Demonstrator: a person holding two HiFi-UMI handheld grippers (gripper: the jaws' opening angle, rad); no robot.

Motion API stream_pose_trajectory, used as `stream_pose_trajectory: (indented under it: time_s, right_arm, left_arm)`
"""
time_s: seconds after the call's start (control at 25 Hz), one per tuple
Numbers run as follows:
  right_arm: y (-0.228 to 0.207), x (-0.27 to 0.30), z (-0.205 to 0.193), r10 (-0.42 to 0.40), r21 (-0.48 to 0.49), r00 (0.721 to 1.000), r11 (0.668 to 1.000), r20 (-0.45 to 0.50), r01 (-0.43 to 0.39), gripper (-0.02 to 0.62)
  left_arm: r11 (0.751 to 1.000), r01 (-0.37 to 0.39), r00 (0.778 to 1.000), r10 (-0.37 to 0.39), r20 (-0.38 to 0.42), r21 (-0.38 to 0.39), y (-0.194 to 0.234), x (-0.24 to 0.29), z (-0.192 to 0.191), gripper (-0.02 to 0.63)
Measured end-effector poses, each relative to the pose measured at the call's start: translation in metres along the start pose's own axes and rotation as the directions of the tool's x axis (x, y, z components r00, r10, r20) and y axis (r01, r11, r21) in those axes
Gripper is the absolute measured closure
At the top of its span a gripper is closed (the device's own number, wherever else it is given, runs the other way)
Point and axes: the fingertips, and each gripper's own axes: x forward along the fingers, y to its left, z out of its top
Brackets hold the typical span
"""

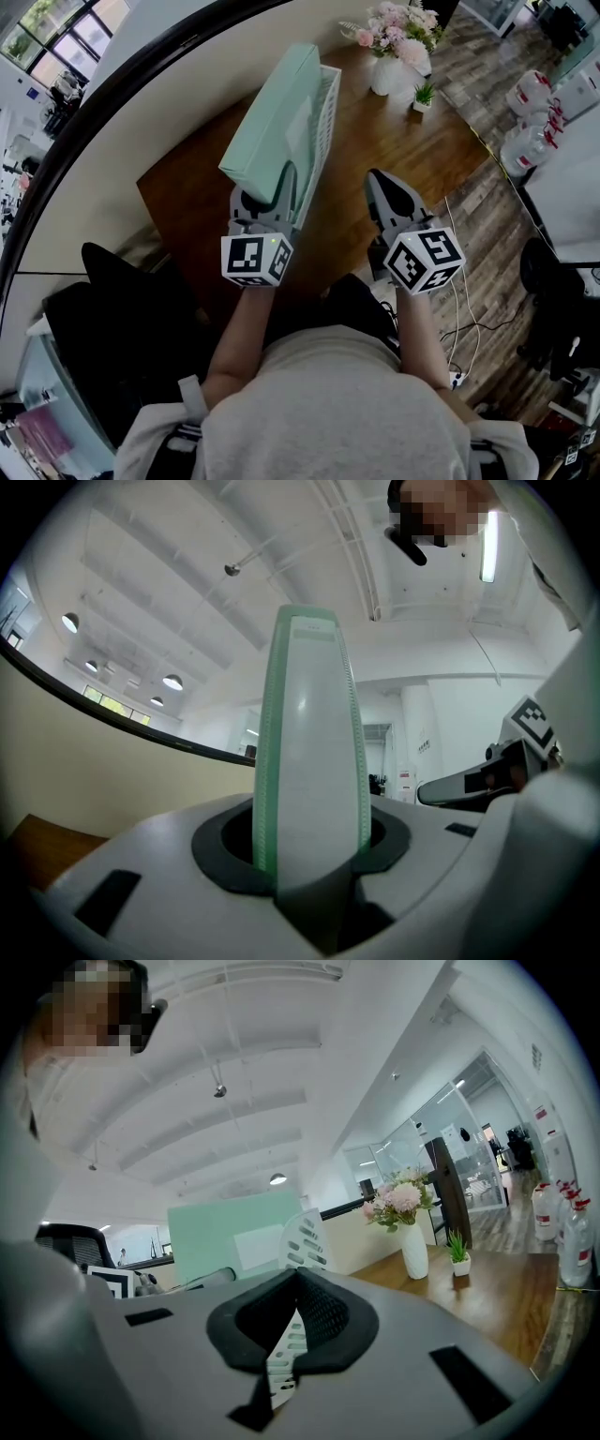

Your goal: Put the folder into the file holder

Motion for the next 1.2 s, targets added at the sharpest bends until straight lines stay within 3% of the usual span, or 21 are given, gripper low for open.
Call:
stream_pose_trajectory:
  time_s: [0.44, 1.2]
  right_arm:
    - [0.002, 0.009, -0.003, 0.019, 0.002, 1.0, 1.0, -0.019, -0.019, 0.586]
    - [0.011, 0.009, -0.004, 0.066, -0.01, 0.997, 0.998, -0.027, -0.066, 0.586]
  left_arm:
    - [1.0, -0.002, 0.993, 0.0, -0.12, -0.015, 0.001, 0.001, -0.037, 0.393]
    - [0.994, -0.038, 0.987, 0.021, -0.161, -0.106, 0.002, 0.003, -0.042, 0.337]
